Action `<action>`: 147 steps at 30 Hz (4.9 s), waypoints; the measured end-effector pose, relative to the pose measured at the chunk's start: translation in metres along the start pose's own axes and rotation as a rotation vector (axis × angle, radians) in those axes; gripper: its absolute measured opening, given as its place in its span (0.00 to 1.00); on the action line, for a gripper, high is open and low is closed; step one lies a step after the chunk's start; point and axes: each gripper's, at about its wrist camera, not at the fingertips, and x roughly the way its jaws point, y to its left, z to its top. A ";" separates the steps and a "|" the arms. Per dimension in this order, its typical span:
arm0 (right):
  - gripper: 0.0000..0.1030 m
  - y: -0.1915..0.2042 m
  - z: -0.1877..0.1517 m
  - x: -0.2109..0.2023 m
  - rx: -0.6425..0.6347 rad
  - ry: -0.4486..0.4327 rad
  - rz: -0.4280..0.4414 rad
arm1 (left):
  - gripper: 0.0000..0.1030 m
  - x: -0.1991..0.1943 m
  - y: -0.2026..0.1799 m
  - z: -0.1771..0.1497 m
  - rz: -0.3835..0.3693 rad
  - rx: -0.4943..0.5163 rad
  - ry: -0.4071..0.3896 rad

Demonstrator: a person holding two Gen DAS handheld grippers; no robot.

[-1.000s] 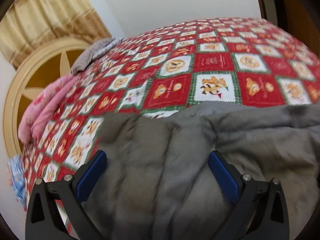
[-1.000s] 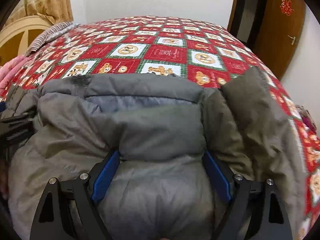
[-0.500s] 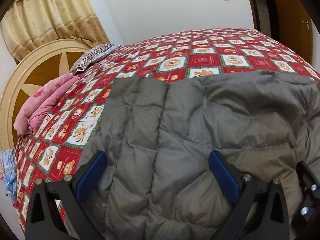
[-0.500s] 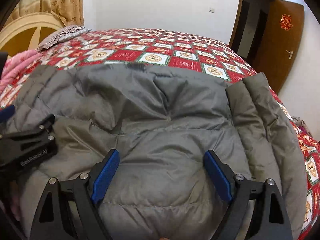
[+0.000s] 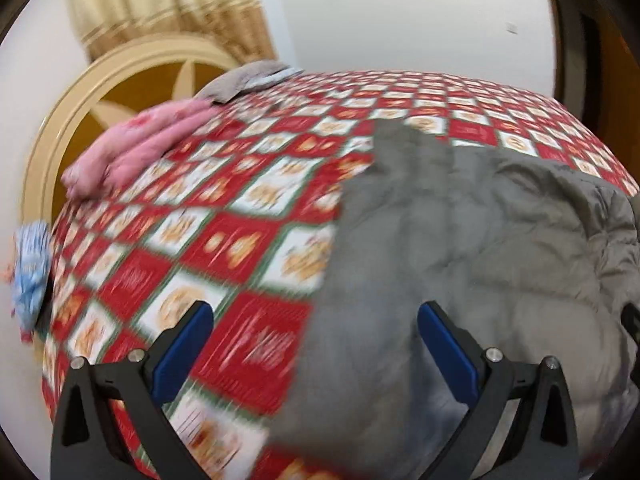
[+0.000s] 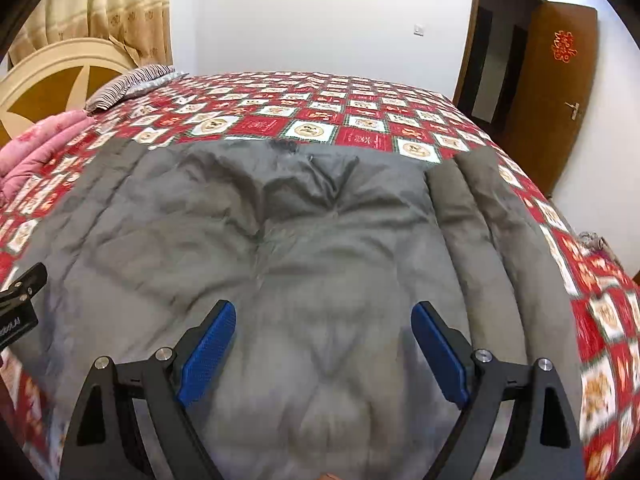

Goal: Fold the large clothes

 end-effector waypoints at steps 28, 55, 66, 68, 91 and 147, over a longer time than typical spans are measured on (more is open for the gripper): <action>0.87 0.047 -0.037 0.019 -0.125 -0.034 -0.169 | 0.08 0.015 -0.009 -0.019 -0.434 -0.107 0.023; 0.87 -0.149 -0.064 -0.038 0.175 0.013 -0.193 | 0.06 -0.125 -0.022 0.039 -0.296 0.237 -0.424; 0.87 -0.197 -0.095 -0.028 0.194 0.043 -0.284 | 0.06 -0.129 -0.164 -0.019 -0.389 0.553 -0.429; 0.87 -0.205 -0.100 -0.025 0.214 0.044 -0.273 | 0.06 -0.120 -0.183 -0.034 -0.367 0.616 -0.418; 0.88 -0.203 -0.104 -0.021 0.219 0.012 -0.266 | 0.39 -0.142 -0.212 -0.080 -0.265 0.756 -0.473; 0.70 -0.070 0.072 0.048 0.295 -0.013 0.037 | 1.00 0.032 -0.159 0.100 -0.050 0.265 -0.237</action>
